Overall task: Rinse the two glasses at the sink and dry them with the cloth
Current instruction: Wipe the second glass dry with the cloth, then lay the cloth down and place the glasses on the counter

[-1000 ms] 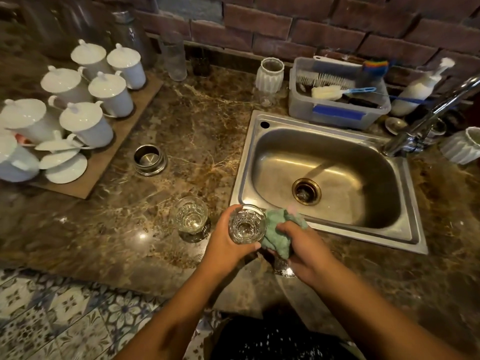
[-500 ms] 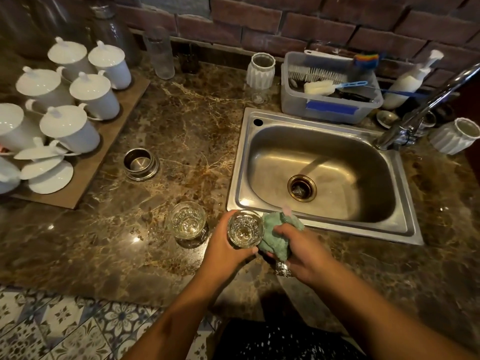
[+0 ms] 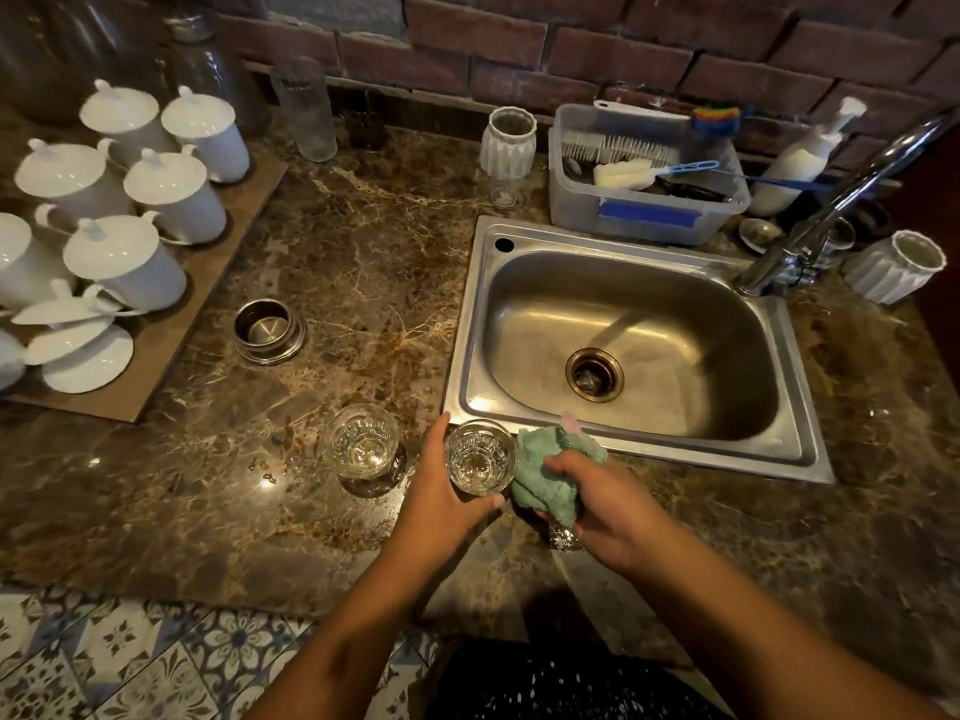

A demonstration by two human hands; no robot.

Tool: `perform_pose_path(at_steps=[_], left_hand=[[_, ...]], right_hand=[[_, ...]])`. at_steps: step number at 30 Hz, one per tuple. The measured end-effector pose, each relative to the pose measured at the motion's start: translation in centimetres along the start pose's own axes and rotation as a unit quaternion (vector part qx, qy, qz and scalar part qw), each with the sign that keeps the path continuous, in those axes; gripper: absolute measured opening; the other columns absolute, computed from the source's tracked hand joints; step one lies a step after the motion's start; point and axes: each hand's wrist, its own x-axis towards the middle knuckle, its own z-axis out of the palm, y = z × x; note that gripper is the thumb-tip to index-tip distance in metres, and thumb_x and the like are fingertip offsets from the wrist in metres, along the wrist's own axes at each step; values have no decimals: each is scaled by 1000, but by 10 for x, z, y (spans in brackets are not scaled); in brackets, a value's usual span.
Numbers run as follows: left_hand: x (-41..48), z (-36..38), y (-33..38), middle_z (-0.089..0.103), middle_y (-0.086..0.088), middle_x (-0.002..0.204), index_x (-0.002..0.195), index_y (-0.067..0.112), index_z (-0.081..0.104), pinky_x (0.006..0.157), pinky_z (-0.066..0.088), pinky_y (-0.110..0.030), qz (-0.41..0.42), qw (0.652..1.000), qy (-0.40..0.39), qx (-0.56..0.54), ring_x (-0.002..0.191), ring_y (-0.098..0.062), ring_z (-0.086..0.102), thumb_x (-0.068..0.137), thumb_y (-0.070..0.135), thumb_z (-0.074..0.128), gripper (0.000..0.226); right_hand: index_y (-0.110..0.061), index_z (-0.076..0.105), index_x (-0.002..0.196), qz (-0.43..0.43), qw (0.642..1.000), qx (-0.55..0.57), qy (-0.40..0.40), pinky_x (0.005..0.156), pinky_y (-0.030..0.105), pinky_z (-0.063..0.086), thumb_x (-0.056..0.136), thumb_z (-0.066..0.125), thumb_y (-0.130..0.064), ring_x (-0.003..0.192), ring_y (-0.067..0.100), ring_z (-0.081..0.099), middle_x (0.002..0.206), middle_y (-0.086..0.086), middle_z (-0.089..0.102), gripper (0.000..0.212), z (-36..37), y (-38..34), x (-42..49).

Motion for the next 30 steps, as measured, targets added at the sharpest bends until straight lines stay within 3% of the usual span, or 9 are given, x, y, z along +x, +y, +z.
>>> perform_pose_path(at_steps=[2,5,9,11,16,20,25,28,30], left_hand=[[-8,0,8,31,13,153,161,29,8,110,24,-20,-7,1000,7,15,140,-2,26,79,12,85,114],[-26,1,22,22,9,163,161,27,14,112,20,-19,21,994,46,98,143,-2,23,85,20,81,102],[-49,16,50,32,19,151,150,28,39,106,22,-4,121,976,114,138,130,13,33,95,26,68,62],[-50,33,64,41,21,142,142,29,48,107,31,-7,129,980,117,95,129,14,38,95,31,67,51],[-38,88,91,64,0,130,133,19,57,96,48,-26,-68,993,13,-95,116,-14,64,84,56,72,63],[-39,121,94,72,-22,120,121,4,70,102,52,-46,-105,938,-132,-302,113,-35,69,94,30,69,38],[-32,159,87,76,-22,108,113,-3,70,88,59,-41,-118,957,-82,-251,97,-32,74,80,19,80,41],[-24,179,79,76,-21,107,113,-1,70,92,59,-47,-127,970,-64,-197,100,-36,74,81,13,82,38],[-22,190,74,76,-22,108,114,0,68,96,56,-54,-138,972,-61,-181,104,-41,72,68,19,92,55]], right_hand=[[-11,60,116,-6,1000,-20,0,90,52,56,95,51,0,99,39,69,112,24,70,25,-6,-1,0],[-17,63,93,-17,998,-59,-1,91,51,55,94,54,-3,99,38,70,104,18,74,17,-19,-5,0],[-15,66,112,-64,992,-104,-24,92,56,55,91,56,-4,96,38,72,99,17,77,26,-39,-16,-6],[-13,66,112,-81,989,-118,-45,95,59,52,91,55,0,99,41,71,100,20,76,28,-52,-23,-14],[1,63,114,-88,981,-129,-112,99,59,47,89,51,9,101,44,67,110,33,68,29,-100,-41,-34],[3,61,119,-87,982,-112,-125,88,47,53,89,51,11,94,38,66,108,29,70,33,-141,-49,-37],[-8,62,130,-89,989,-58,-101,96,47,54,89,54,11,107,36,69,116,19,72,46,-188,-38,-20],[-6,64,123,-82,993,-29,-82,76,35,62,91,56,9,87,24,75,101,14,77,37,-217,-28,-11],[-12,66,121,-78,994,-31,-69,74,32,62,90,59,9,88,22,75,104,11,77,38,-234,-18,-5]])
